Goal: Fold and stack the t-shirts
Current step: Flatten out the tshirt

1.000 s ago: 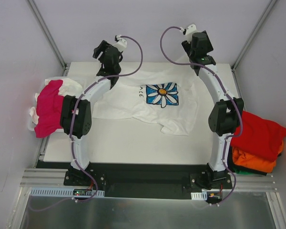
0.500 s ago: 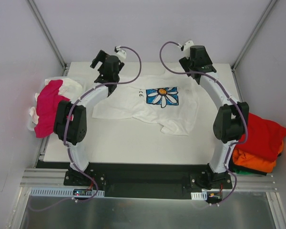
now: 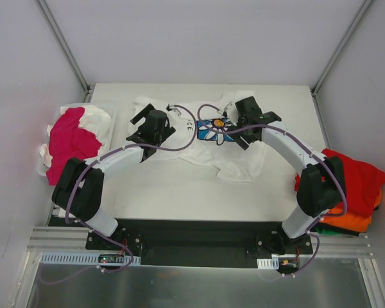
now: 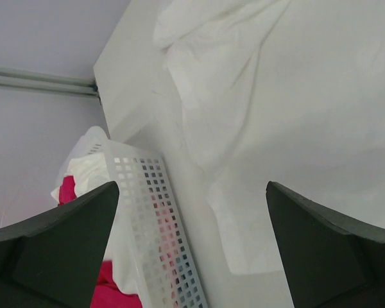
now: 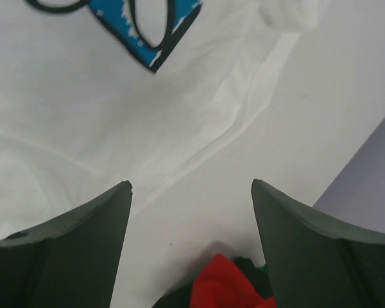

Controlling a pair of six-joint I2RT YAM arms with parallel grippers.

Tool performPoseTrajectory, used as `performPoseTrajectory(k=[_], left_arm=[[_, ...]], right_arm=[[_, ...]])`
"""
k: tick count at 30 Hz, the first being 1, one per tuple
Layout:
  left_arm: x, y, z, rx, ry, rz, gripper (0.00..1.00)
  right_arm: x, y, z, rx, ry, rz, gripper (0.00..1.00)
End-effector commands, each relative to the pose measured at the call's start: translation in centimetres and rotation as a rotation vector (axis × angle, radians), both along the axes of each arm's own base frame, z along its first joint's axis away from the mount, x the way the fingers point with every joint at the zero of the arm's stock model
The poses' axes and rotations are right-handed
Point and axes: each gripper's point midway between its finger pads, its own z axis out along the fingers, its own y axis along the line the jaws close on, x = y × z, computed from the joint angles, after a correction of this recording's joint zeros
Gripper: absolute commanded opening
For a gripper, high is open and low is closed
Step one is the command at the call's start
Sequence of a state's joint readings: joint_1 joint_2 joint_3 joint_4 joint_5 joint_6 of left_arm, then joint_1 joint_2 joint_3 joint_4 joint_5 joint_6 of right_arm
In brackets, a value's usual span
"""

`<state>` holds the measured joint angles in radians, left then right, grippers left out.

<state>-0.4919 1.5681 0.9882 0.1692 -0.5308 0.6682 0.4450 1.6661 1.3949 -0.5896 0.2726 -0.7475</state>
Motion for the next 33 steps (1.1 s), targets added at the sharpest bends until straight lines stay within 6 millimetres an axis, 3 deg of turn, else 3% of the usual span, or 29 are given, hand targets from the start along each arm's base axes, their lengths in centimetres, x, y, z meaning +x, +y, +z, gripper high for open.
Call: performPoseTrajectory(k=[1, 2, 4, 9, 15, 20, 33], left_arm=[[-1.6, -0.2, 0.1, -0.002, 0.019, -0.048, 0.99], [-1.9, 0.0, -0.6, 0.011, 0.037, -0.056, 0.99], [-1.9, 0.2, -1.3, 0.011, 0.055, -0.049, 0.99], [-0.7, 1.1, -1.3, -0.036, 0.07, -0.008, 0.99], [0.7, 1.8, -2.1, -0.038, 0.09, 0.024, 0.99], [2.0, 3.1, -1.8, -0.05, 0.084, 0.06, 0.99], [2.3, 3.4, -3.1, -0.062, 0.111, 0.072, 0.97]], right_arm=[[-6.3, -0.6, -1.8, -0.019, 0.146, 0.066, 0.78], [-7.1, -0.5, -1.3, -0.006, 0.137, 0.083, 0.77], [-9.2, 0.1, -2.5, -0.027, 0.167, 0.129, 0.75], [-12.9, 2.8, -2.5, -0.059, 0.15, 0.261, 0.73], [-15.9, 5.5, -4.4, -0.084, 0.217, 0.364, 0.68], [-17.0, 5.3, -7.3, -0.132, 0.28, 0.383, 0.63], [-17.0, 3.8, -10.0, -0.179, 0.313, 0.394, 0.57]])
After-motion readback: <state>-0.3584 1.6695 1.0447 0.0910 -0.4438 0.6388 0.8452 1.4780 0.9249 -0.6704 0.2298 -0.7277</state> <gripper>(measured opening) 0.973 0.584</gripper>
